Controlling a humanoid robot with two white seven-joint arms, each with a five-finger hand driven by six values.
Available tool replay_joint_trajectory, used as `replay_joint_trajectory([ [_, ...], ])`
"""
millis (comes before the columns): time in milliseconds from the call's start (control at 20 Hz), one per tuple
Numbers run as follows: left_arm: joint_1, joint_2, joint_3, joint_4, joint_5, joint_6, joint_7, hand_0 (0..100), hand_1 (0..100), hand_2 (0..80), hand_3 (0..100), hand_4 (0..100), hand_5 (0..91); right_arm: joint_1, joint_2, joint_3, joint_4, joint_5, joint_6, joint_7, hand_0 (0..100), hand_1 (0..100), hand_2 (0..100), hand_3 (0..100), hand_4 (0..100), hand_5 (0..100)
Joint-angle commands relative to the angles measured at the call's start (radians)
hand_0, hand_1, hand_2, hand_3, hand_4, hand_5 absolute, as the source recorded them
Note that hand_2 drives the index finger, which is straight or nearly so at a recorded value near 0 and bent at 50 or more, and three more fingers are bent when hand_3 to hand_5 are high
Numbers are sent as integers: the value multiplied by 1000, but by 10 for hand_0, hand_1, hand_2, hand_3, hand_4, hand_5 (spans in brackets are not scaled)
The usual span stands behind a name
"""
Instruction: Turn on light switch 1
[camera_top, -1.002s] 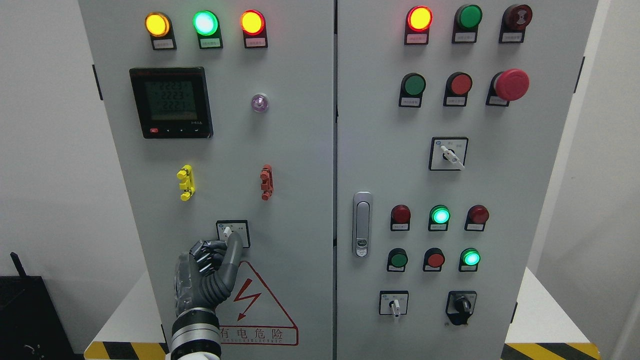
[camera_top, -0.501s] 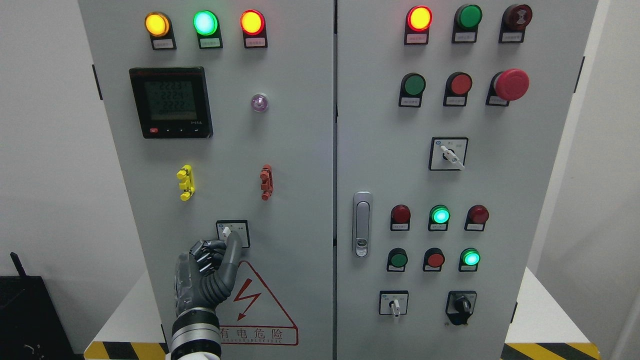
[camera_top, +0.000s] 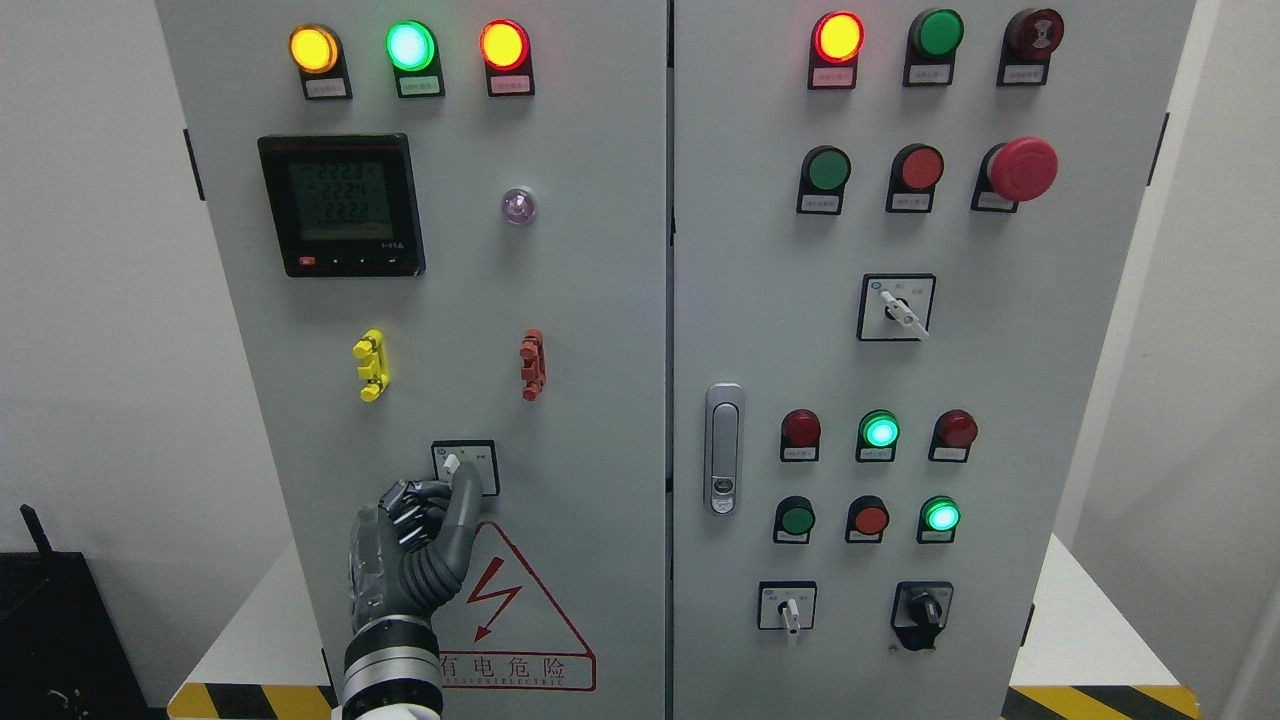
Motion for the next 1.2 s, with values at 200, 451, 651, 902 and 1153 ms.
replay_joint_trajectory([
  [200,0,0,-1,7,5,1,2,650,508,587,920,931,873,0,0,0,0,0,1,-1,308,0,0,0,0,0],
  [451,-1,0,-1,9,13,-1,2,666,507,589,920,933,873,0,0,0,0,0,1,-1,308,0,0,0,0,0],
  [651,-1,0,-1,7,13,-1,4,677,506,592,931,934,873,0,0,0,0,0,1,-1,308,0,0,0,0,0],
  [902,-1,0,-1,9,13,-1,4,691,506,592,931,934,873,0,0,0,0,0,1,-1,308,0,0,0,0,0],
  [1153,-1,0,-1,7,14,-1,4,696,490,593,933,935,873,0,0,0,0,0,1,-1,308,0,0,0,0,0],
])
